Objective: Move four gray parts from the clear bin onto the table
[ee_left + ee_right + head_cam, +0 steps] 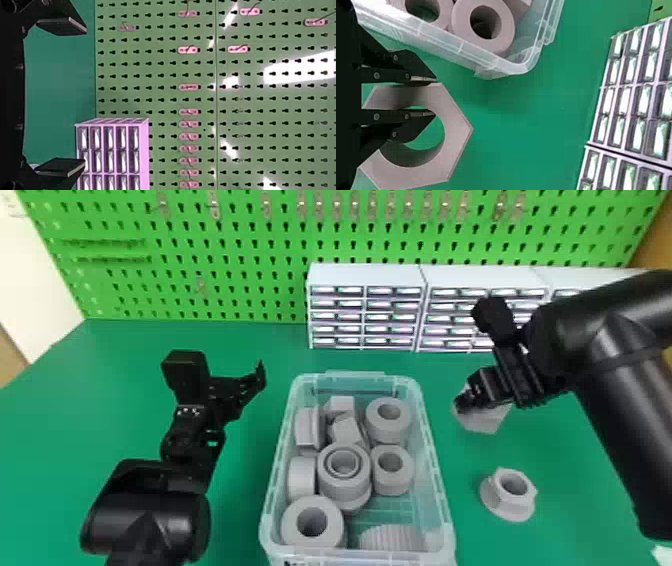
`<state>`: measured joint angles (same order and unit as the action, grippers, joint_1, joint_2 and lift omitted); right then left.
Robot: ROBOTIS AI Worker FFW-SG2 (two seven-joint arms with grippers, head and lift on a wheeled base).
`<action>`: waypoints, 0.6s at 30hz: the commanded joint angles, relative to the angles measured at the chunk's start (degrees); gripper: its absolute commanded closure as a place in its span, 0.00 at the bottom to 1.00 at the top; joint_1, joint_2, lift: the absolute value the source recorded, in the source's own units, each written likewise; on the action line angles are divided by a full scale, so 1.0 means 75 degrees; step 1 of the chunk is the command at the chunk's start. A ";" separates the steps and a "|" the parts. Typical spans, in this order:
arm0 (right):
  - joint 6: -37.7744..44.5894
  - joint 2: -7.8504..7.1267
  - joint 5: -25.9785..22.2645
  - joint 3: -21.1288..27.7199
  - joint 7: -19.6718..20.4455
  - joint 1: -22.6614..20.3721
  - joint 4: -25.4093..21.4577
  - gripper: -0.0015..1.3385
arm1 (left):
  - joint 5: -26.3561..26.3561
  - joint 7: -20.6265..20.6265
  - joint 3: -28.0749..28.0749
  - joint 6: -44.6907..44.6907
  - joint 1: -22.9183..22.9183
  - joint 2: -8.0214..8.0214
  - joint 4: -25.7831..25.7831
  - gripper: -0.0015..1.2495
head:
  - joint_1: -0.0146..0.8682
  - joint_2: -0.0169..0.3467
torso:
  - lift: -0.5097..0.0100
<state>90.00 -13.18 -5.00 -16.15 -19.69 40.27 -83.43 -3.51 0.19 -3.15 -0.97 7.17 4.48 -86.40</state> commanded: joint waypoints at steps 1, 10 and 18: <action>0.0000 -0.0001 0.0010 -0.0003 0.0000 -0.0037 0.0214 0.75 | 0.0000 -0.0002 -0.0002 0.0000 0.0004 0.0000 0.0012 0.09 | 0.80 0.24 | 0.88; -0.0422 0.0011 0.0010 -0.0191 -0.0293 -0.0072 0.0929 0.75 | 0.0000 0.0010 -0.0014 0.0000 0.0004 0.0000 0.0023 0.10 | 0.80 0.24 | 0.88; -0.0785 0.0058 0.0080 -0.0390 -0.0481 -0.0095 0.1409 0.75 | 0.0000 0.0010 -0.0025 0.0000 0.0016 0.0000 0.0023 0.09 | 0.80 0.24 | 0.88</action>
<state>85.57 -12.93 -4.70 -18.31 -22.95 39.62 -74.52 -3.51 0.26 -3.33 -0.97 7.28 4.48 -86.22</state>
